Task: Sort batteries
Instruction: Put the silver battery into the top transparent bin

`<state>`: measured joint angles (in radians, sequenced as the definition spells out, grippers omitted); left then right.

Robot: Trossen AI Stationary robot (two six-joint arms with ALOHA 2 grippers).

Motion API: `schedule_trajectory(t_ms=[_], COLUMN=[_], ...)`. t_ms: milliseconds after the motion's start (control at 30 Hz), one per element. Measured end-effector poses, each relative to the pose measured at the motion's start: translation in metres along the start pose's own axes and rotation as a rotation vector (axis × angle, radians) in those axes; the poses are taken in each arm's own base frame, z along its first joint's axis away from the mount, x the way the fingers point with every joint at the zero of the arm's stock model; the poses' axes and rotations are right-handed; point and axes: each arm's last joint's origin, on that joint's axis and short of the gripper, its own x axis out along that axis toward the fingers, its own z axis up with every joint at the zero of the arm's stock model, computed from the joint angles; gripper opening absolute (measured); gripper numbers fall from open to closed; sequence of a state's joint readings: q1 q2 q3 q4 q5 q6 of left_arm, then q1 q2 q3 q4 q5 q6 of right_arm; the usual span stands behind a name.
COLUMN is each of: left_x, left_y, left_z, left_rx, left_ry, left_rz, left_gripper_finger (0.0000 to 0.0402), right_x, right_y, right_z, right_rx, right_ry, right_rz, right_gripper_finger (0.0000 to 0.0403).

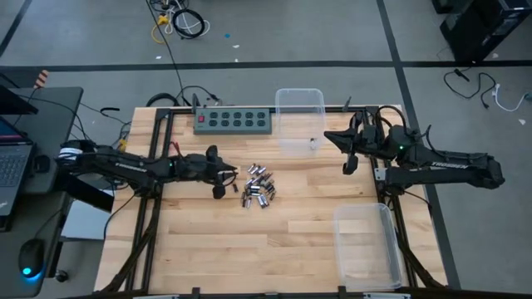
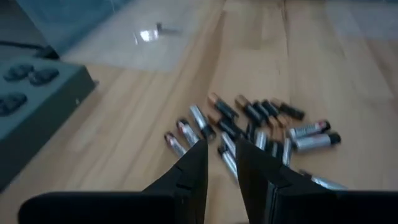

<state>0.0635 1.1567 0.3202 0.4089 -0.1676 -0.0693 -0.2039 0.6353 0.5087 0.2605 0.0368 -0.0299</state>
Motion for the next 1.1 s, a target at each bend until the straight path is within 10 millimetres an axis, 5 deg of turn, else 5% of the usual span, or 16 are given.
schedule_trajectory(t_ms=[1100], left_x=[0.086], left_y=[0.003], left_z=[-0.044], left_rx=[-0.052], left_ry=[-0.051], left_rz=[0.209], left_gripper_finger=[0.0081], right_x=[0.009], right_y=[0.000], right_z=[-0.010], right_rx=[-0.019], right_ry=[0.072], right_rz=[-0.044], right_gripper_finger=[0.0003])
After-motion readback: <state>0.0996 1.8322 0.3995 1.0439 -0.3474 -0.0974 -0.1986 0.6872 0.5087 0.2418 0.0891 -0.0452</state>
